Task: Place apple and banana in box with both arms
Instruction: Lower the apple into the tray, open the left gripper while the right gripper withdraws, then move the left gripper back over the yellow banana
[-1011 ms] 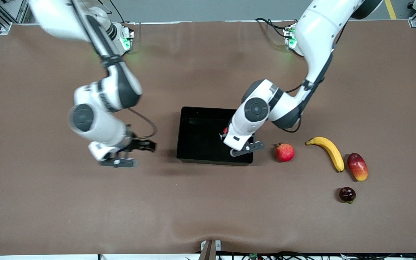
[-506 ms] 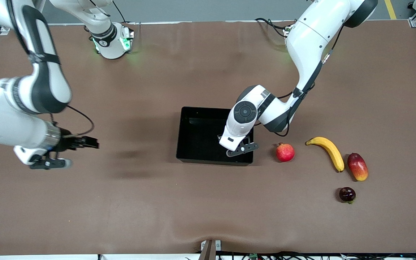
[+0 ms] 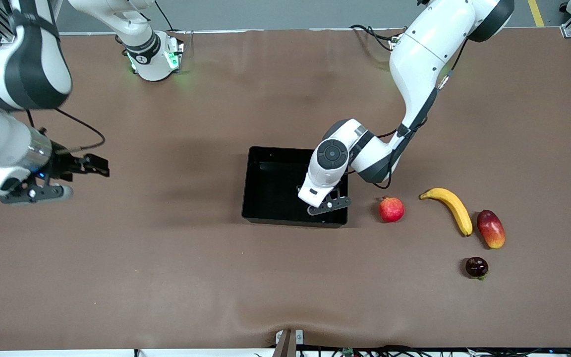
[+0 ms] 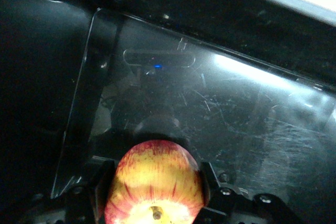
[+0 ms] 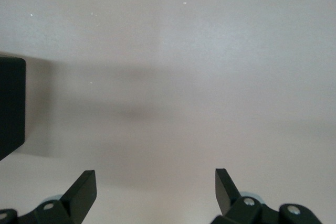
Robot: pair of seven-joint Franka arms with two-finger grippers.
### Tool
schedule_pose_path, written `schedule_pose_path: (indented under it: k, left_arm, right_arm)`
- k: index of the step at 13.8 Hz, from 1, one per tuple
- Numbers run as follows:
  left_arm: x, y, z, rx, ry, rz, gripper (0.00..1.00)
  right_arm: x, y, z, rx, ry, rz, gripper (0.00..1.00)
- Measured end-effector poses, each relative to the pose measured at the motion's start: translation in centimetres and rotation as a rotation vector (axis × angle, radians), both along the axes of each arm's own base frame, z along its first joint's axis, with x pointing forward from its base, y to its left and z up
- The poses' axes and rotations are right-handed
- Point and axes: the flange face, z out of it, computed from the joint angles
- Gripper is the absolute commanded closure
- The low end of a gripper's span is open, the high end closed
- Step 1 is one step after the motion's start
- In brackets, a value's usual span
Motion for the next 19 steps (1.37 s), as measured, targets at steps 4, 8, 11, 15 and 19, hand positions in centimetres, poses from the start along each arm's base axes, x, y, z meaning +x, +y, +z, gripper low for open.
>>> schedule_pose_path:
  k: [4, 8, 11, 15, 19]
  left_arm:
    - [0.0, 0.0, 0.0, 0.0, -0.001, 0.006, 0.0]
    - [0.8, -0.3, 1.6, -0.02, -0.03, 0.034, 0.0]
    - [2.2, 0.2, 6.7, -0.041, -0.088, 0.075, 0.0]
    - [4.8, 5.6, 15.5, 0.002, -0.129, 0.15, 0.0]
    - [9.3, 17.0, 16.8, 0.066, -0.095, 0.162, 0.0]
  right_arm:
    - [-3.2, -1.3, 4.1, -0.006, 0.077, -0.014, 0.0]
    - [-3.4, -2.5, 7.6, -0.003, 0.046, -0.033, 0.0]
    - [-3.3, -2.5, 10.5, -0.001, -0.009, -0.02, 0.0]
    - [-3.3, -2.7, 11.7, 0.002, -0.032, 0.03, 0.0]
    - [-3.1, -3.5, 11.8, -0.019, -0.042, 0.037, 0.0]
